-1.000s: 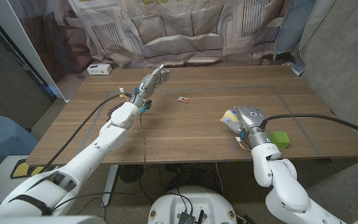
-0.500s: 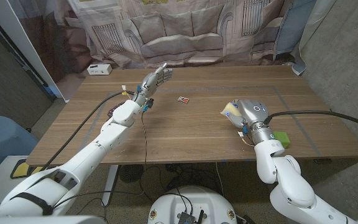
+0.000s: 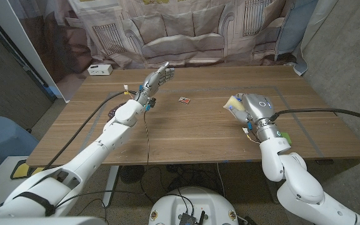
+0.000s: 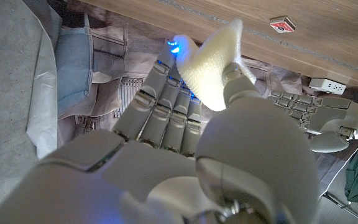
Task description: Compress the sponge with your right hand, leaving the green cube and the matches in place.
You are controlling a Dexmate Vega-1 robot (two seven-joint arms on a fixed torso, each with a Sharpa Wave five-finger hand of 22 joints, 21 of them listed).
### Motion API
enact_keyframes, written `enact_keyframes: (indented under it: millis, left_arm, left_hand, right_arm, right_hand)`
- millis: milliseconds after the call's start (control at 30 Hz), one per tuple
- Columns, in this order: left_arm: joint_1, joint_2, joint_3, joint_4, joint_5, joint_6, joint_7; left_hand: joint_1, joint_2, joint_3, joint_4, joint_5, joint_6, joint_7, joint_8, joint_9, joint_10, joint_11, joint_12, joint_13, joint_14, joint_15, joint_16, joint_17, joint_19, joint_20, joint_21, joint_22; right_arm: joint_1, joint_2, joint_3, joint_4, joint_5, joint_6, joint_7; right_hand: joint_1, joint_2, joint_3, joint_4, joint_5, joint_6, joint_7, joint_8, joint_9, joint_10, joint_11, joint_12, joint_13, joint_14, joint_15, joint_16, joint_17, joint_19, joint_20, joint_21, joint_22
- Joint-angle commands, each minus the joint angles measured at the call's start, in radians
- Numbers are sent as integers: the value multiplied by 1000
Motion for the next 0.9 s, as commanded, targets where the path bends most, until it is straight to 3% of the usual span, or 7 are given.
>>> enact_keyframes:
  millis: [33, 267, 467, 600, 733, 900]
  left_arm:
    - [-16, -28, 9, 37, 3, -11, 4]
    - [-17, -33, 11, 38, 7, -5, 16]
    - [-18, -38, 14, 44, 7, -6, 17]
    - [-16, -40, 16, 45, 7, -5, 18]
    - [-14, -40, 17, 42, 8, -2, 20]
    - [-11, -39, 18, 38, 7, 4, 22]
  left_hand:
    - [4, 8, 5, -6, -4, 4, -3, -1, 5, 2, 5, -3, 3, 9, -2, -3, 6, 8, 1, -2, 5]
    - [4, 8, 5, -7, -4, 3, -2, -1, 5, 3, 4, -2, 3, 9, -2, -3, 6, 8, 1, -2, 5]
    - [4, 9, 5, -7, -4, 4, -3, -1, 5, 4, 5, -2, 4, 9, -1, -3, 6, 7, 0, -2, 5]
    - [4, 9, 5, -8, -4, 4, -2, -1, 5, 3, 5, -3, 4, 10, -1, -3, 6, 7, 0, -2, 6]
    - [4, 9, 6, -8, -4, 4, -2, -1, 5, 3, 6, -3, 4, 9, -1, -3, 6, 7, 0, -2, 6]
    - [4, 10, 6, -8, -4, 3, -2, -1, 5, 3, 1, -3, 4, 10, -2, -3, 6, 7, 0, -2, 6]
  right_arm:
    - [-8, -23, 34, 25, 61, 63, -97]
    - [-15, -37, 61, 59, 109, 149, -188]
    - [-18, -45, 72, 75, 130, 192, -229]
    - [-27, -56, 87, 78, 158, 225, -240]
    - [-33, -57, 97, 83, 182, 250, -252]
    - [-43, -52, 108, 80, 213, 262, -249]
  right_hand:
    - [26, 8, 7, 2, 0, 16, -4, -1, 1, 13, -3, -5, 4, 30, -81, 15, 10, 13, 1, 12, 2]
    - [67, 38, 30, -3, -5, 84, -27, 13, 0, 59, -9, 4, 5, 132, -123, 35, 13, 76, -21, 56, 9]
    - [124, 49, 53, -17, -4, 151, -60, 25, -2, 105, -34, 11, 5, 197, -135, 39, 23, 105, -42, 93, 17]
    - [164, 63, 68, -14, -3, 211, -69, 37, -1, 144, -39, 18, 6, 246, -135, 39, 31, 121, -54, 125, 25]
    - [201, 64, 77, -15, -6, 239, -62, 34, -1, 169, -31, 19, 6, 305, -137, 48, 46, 141, -64, 162, 36]
    - [220, 62, 79, -15, -8, 258, -51, 34, -1, 180, -15, 19, 6, 324, -136, 47, 52, 141, -69, 179, 42]
